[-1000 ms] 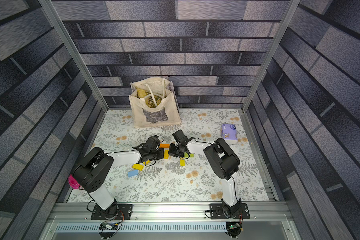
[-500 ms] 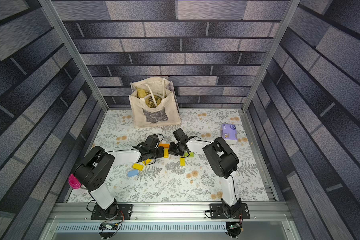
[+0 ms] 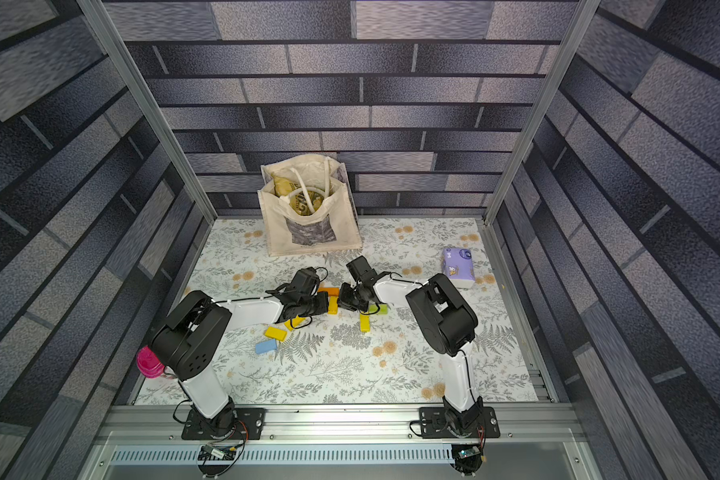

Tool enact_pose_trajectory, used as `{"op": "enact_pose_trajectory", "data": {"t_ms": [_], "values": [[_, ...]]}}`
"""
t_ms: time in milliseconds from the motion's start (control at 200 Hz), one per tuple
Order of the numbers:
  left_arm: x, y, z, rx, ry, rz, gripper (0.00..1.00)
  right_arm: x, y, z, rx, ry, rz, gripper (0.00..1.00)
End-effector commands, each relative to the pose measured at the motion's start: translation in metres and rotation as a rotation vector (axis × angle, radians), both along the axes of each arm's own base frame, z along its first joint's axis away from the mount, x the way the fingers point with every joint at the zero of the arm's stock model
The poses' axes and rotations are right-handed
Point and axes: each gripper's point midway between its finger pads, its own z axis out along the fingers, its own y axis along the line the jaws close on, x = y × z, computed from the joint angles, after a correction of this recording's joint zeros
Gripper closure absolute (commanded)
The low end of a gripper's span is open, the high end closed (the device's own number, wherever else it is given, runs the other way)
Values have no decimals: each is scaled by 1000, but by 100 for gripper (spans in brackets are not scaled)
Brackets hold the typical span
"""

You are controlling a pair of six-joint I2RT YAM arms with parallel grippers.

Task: Assemble the letter p with building blocks
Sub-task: Assemble the building block at the center of the board.

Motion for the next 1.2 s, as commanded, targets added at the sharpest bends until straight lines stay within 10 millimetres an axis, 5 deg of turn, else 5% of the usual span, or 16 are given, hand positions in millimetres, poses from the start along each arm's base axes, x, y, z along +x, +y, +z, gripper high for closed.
{"op": "enact_pose_trajectory", "data": {"t_ms": [0, 801, 1157, 1197], "values": [[-17, 1, -22, 29, 93, -23, 100, -4, -7, -22, -45, 44, -6, 100], [-18, 10, -27, 56, 109, 4, 100, -3, -8, -24, -42, 45, -12, 100], [-13, 31, -17, 103, 75, 60, 98, -1, -9, -14, -49, 21, -5, 100], [-13, 33, -16, 105, 69, 65, 96, 2, -6, 5, -19, -9, -4, 100]]}}
